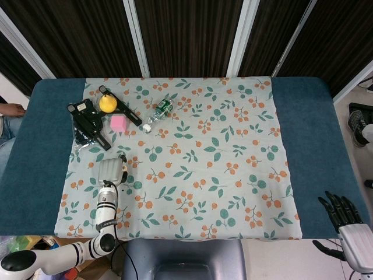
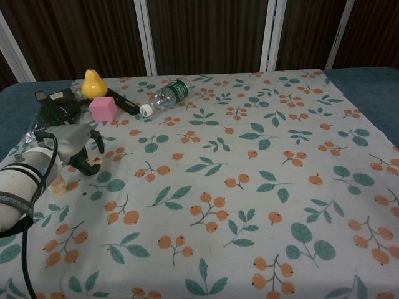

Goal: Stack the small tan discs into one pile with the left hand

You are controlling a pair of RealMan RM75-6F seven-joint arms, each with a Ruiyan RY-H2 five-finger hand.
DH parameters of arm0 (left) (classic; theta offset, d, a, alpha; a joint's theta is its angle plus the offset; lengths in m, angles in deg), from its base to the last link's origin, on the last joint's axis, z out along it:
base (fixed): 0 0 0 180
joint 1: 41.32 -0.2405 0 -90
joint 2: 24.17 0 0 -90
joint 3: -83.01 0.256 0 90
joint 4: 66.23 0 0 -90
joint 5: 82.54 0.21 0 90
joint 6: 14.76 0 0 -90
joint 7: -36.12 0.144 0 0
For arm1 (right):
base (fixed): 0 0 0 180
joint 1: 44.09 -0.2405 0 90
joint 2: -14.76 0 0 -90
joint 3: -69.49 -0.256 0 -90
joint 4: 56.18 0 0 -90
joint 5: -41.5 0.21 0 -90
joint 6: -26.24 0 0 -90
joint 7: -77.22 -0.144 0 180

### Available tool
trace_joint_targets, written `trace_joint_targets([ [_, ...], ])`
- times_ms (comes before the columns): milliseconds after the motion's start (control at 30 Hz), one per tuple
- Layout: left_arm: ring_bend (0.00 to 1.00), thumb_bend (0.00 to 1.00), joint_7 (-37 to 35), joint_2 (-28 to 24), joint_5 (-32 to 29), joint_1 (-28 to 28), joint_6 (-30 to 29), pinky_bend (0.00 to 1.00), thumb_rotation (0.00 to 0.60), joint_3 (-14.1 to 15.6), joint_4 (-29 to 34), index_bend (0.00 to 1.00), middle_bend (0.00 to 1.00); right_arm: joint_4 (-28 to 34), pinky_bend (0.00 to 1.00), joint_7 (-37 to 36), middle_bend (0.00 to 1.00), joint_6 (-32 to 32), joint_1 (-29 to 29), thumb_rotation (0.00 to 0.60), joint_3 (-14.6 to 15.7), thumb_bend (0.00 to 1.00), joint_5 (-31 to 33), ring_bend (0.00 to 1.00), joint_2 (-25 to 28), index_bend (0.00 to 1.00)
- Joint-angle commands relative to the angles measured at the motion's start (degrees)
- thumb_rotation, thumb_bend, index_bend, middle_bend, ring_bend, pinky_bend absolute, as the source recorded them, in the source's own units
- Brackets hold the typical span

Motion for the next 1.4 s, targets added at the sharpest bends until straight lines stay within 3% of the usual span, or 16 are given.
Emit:
trace_joint_targets([
  [33,1.00,0.39,-0.3,0.1,0.1,-0.1,0.3,1.00,0.600,0.1,-0.2,0.39,1.00,0.0,0.00,0.1,0.00,0.0,0.0,0.600,0.0,0.10,0.0,0.00,0.0,0.00],
  [1133,1.00,0.38,-2.9,0.6,2.1,-0.9,1.4,1.00,0.600,-0.5,-2.4,0.48,1.00,0.2,0.00,0.6,0.00,-0.4,-0.1,0.600,-0.1,0.10,0.1,0.00,-0.2,0.00],
  [1400,1.00,0.38,-5.3,-1.8,6.3,-1.7,-1.6,1.00,0.600,-0.6,1.6,0.48,1.00,0.3,0.00,0.8,0.00,-0.7,-0.2,0.600,-0.2,0.10,0.2,0.00,-0.2,0.00],
])
